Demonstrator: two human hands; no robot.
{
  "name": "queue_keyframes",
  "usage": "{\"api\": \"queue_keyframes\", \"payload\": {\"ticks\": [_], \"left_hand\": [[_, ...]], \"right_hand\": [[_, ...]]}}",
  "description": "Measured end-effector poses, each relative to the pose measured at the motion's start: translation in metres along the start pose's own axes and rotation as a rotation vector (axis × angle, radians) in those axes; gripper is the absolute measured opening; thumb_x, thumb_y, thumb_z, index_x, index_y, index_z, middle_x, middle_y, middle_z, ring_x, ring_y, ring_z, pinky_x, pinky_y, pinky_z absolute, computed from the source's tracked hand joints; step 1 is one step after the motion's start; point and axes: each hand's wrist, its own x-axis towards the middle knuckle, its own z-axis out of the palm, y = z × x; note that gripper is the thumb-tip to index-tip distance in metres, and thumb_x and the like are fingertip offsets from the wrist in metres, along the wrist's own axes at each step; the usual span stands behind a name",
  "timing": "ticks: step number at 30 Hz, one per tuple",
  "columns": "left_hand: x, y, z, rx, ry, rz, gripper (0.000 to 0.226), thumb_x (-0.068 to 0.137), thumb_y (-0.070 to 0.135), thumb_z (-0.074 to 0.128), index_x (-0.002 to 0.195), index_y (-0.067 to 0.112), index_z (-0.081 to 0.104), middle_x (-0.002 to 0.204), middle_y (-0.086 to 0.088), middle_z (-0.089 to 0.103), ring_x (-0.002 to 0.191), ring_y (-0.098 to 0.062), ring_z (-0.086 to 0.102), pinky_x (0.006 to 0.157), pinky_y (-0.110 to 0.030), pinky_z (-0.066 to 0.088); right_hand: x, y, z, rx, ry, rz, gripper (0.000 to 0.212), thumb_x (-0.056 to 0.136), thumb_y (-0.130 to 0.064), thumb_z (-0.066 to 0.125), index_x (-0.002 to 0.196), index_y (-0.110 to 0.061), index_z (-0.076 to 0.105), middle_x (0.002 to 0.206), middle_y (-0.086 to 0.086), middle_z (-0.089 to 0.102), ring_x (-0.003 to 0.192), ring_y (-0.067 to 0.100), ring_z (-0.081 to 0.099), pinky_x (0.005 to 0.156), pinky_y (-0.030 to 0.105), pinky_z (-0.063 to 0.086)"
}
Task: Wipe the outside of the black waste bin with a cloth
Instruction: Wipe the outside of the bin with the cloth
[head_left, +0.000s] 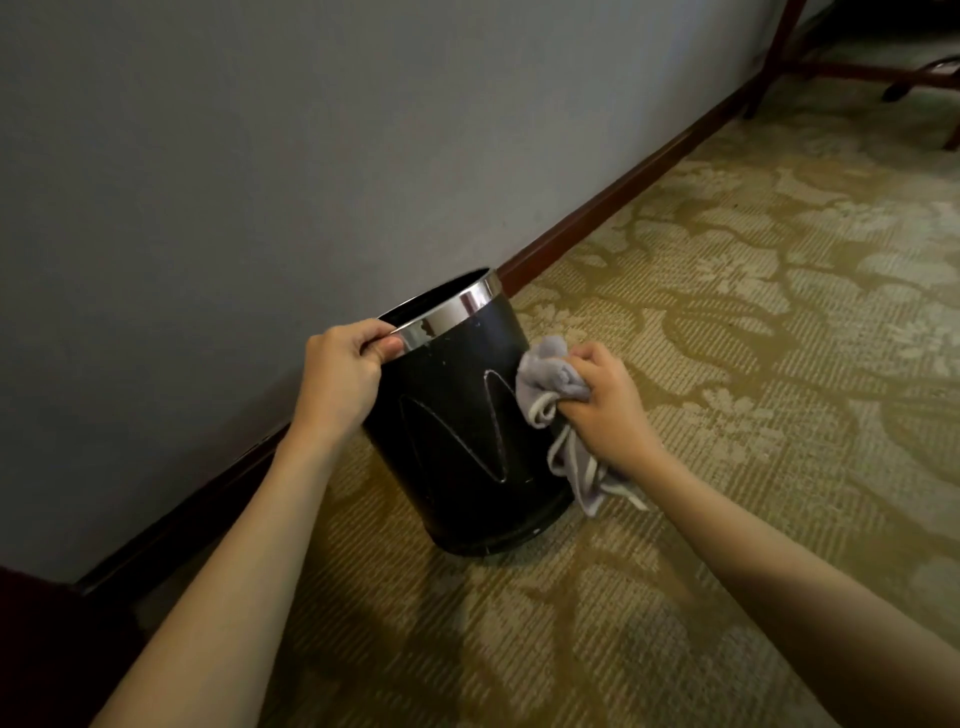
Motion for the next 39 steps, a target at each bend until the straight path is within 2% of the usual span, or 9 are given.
{"api": "queue_keyframes", "payload": {"ticks": [3, 7, 11, 15, 18, 22, 27, 30, 39], "left_hand": [[0.003, -0.004, -0.004, -0.015, 0.018, -0.019, 0.024, 0.090, 0.012, 0.059, 0.077, 0.030, 0.067, 0.076, 0.009, 0.066, 0.070, 0.011, 0.056, 0.057, -0.001, 0.036], [0.002, -0.003, -0.002, -0.009, -0.001, -0.015, 0.024, 0.090, 0.015, 0.060, 0.076, 0.032, 0.068, 0.076, 0.014, 0.066, 0.073, 0.008, 0.057, 0.060, -0.008, 0.037], [-0.001, 0.005, 0.015, -0.008, -0.002, 0.042, 0.013, 0.087, 0.014, 0.062, 0.080, 0.019, 0.071, 0.075, 0.009, 0.068, 0.075, -0.001, 0.061, 0.064, -0.013, 0.041], [-0.002, 0.013, 0.026, 0.010, -0.005, 0.088, 0.022, 0.086, 0.014, 0.063, 0.073, 0.031, 0.065, 0.067, 0.016, 0.063, 0.072, -0.004, 0.059, 0.066, -0.021, 0.040], [-0.002, 0.014, 0.026, 0.024, 0.002, 0.089, 0.023, 0.087, 0.014, 0.063, 0.071, 0.031, 0.063, 0.066, 0.017, 0.062, 0.071, -0.005, 0.059, 0.065, -0.023, 0.040], [-0.002, 0.010, 0.018, 0.005, -0.014, 0.036, 0.013, 0.089, 0.015, 0.061, 0.083, 0.016, 0.072, 0.074, 0.006, 0.067, 0.077, -0.011, 0.062, 0.069, -0.027, 0.047], [-0.002, 0.005, 0.009, -0.013, -0.023, -0.009, 0.014, 0.091, 0.018, 0.059, 0.089, 0.018, 0.073, 0.080, 0.007, 0.068, 0.079, -0.005, 0.061, 0.071, -0.025, 0.049], [-0.004, 0.005, 0.014, -0.019, -0.016, 0.000, 0.013, 0.089, 0.017, 0.061, 0.083, 0.021, 0.072, 0.076, 0.010, 0.067, 0.078, -0.004, 0.061, 0.067, -0.022, 0.045], [-0.009, 0.022, 0.036, 0.049, -0.001, 0.093, 0.016, 0.085, 0.017, 0.062, 0.076, 0.027, 0.068, 0.068, 0.010, 0.065, 0.073, -0.013, 0.061, 0.066, -0.028, 0.041]], "right_hand": [[-0.035, 0.034, -0.004, -0.171, -0.165, 0.042, 0.017, 0.080, -0.009, 0.066, 0.097, -0.013, 0.068, 0.102, 0.000, 0.049, 0.096, 0.030, 0.049, 0.084, 0.044, 0.042], [-0.053, 0.049, -0.013, -0.252, -0.332, 0.068, 0.021, 0.083, -0.013, 0.065, 0.103, -0.017, 0.069, 0.102, -0.003, 0.047, 0.097, 0.027, 0.047, 0.084, 0.040, 0.041], [-0.027, 0.018, -0.014, -0.198, -0.132, -0.012, 0.028, 0.082, -0.008, 0.064, 0.107, -0.020, 0.068, 0.105, 0.002, 0.050, 0.095, 0.026, 0.045, 0.080, 0.036, 0.038], [0.012, -0.021, -0.019, 0.028, 0.091, -0.077, 0.034, 0.080, -0.002, 0.063, 0.109, -0.019, 0.068, 0.104, -0.004, 0.049, 0.097, 0.025, 0.048, 0.081, 0.033, 0.039], [0.015, -0.034, -0.009, 0.009, 0.215, -0.080, 0.030, 0.076, -0.003, 0.064, 0.103, -0.016, 0.065, 0.105, -0.001, 0.053, 0.094, 0.025, 0.049, 0.080, 0.035, 0.042], [-0.017, -0.018, 0.006, -0.080, 0.191, -0.077, 0.023, 0.076, -0.002, 0.068, 0.099, -0.007, 0.065, 0.106, 0.010, 0.056, 0.092, 0.028, 0.049, 0.079, 0.040, 0.044], [-0.067, 0.023, 0.002, -0.206, -0.049, -0.049, 0.016, 0.075, -0.001, 0.068, 0.090, -0.003, 0.062, 0.099, 0.012, 0.052, 0.089, 0.027, 0.048, 0.074, 0.049, 0.046], [-0.075, 0.032, -0.006, -0.242, -0.126, 0.011, 0.016, 0.078, -0.005, 0.068, 0.093, -0.005, 0.062, 0.100, 0.009, 0.050, 0.091, 0.025, 0.049, 0.077, 0.046, 0.047], [0.004, -0.028, -0.008, -0.063, 0.264, -0.159, 0.026, 0.077, -0.007, 0.068, 0.102, -0.012, 0.066, 0.106, 0.008, 0.053, 0.093, 0.025, 0.049, 0.079, 0.034, 0.042]]}}
